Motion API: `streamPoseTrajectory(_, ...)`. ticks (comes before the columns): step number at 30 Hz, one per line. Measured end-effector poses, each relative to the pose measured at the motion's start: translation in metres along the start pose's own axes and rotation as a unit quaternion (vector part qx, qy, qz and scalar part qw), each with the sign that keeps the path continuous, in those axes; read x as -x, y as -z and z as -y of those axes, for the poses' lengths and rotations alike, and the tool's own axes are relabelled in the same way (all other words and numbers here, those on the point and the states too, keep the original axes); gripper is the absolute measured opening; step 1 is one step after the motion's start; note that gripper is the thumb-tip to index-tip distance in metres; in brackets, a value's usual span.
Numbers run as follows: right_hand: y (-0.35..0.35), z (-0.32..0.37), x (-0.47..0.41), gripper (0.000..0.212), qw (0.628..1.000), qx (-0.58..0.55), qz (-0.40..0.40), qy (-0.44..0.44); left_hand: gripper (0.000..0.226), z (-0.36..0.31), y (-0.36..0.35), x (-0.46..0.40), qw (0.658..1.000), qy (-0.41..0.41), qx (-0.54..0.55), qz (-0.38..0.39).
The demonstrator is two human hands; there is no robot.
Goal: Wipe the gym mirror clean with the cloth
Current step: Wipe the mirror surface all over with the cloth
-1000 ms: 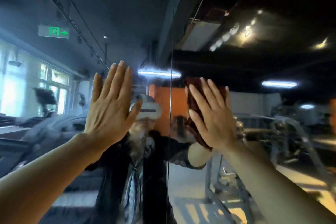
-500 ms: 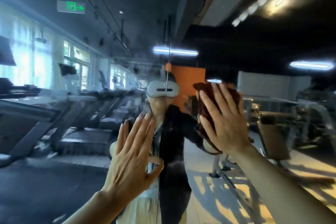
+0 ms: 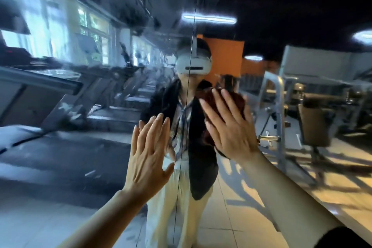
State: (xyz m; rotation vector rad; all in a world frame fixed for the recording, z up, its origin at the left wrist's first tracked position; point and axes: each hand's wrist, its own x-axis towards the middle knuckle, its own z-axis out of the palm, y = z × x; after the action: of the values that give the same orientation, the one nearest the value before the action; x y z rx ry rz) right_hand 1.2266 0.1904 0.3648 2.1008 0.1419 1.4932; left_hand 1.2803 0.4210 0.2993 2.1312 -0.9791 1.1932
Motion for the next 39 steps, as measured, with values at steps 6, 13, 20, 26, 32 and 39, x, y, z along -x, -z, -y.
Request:
streamPoseTrajectory(6,-0.013,0.076,-0.024,0.055,0.975,-0.058,-0.055,-0.205,0.130,0.009,-0.010,0.021,1.000,0.016,0.001,-0.001)
streamPoseTrajectory(13,-0.028,0.091,0.022,0.053,0.997,-0.070,-0.028,0.002,0.110,0.002,-0.022,0.036,1.000,0.027,0.001,0.005)
streamPoseTrajectory(20,-0.026,0.039,0.098,0.058,0.991,0.008,-0.032,-0.126,0.119,-0.009,-0.007,0.041,0.997,0.015,0.011,0.070)
streamPoseTrajectory(26,-0.021,0.090,0.055,0.058,0.973,-0.054,-0.029,-0.222,0.119,-0.013,0.005,0.030,0.996,-0.003,0.000,0.093)
streamPoseTrajectory(32,-0.024,0.089,0.042,0.058,0.995,-0.054,-0.039,-0.081,0.113,-0.031,-0.008,0.020,0.997,-0.022,0.007,0.074)
streamPoseTrajectory(39,-0.023,0.010,0.125,0.057,0.991,-0.007,-0.025,-0.130,0.111,-0.057,-0.034,0.025,0.991,-0.048,-0.013,0.122)
